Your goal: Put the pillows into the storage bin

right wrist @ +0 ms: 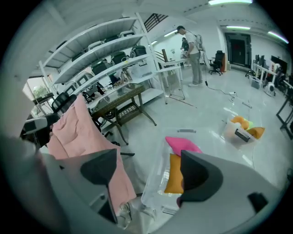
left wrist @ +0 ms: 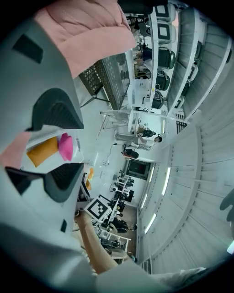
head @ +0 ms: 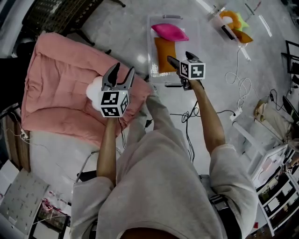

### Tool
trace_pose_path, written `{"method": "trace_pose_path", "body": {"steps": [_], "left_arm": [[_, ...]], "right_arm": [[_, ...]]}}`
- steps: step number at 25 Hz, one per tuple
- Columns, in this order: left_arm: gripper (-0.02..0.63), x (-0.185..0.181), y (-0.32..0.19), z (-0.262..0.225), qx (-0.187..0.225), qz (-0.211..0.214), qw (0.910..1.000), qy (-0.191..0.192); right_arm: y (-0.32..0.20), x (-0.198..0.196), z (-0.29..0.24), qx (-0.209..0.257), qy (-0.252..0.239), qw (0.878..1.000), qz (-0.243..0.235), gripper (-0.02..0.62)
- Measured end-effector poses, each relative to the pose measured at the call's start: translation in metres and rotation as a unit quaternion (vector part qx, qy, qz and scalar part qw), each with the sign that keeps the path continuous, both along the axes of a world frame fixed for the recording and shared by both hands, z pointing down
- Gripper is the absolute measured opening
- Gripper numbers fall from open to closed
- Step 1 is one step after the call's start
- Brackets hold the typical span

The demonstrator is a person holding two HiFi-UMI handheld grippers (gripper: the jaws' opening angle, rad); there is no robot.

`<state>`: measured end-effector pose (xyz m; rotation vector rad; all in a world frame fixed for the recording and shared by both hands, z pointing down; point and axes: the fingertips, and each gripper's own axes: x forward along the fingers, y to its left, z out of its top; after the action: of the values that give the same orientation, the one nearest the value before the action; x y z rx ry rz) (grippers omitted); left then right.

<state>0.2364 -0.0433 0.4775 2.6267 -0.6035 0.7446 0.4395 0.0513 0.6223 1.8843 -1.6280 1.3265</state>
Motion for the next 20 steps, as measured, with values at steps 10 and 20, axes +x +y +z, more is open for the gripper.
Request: {"method": "trace_pose_path", "body": {"steps": [10,20], "left_arm": [[0.229,-0.12,-0.033,-0.005,0.006,-0.121,0.9926,-0.002],[0.229,-0.301,-0.029,0.014,-0.004,-0.27,0.9626,-0.014]], "right_arm": [[-0.087,-0.158,-0.03,0.044,-0.018,0.983,-0.177,0.43],[-0.122,-0.368,-0.008,0.034,-0.045,0.935,-0.35,0.423]]}}
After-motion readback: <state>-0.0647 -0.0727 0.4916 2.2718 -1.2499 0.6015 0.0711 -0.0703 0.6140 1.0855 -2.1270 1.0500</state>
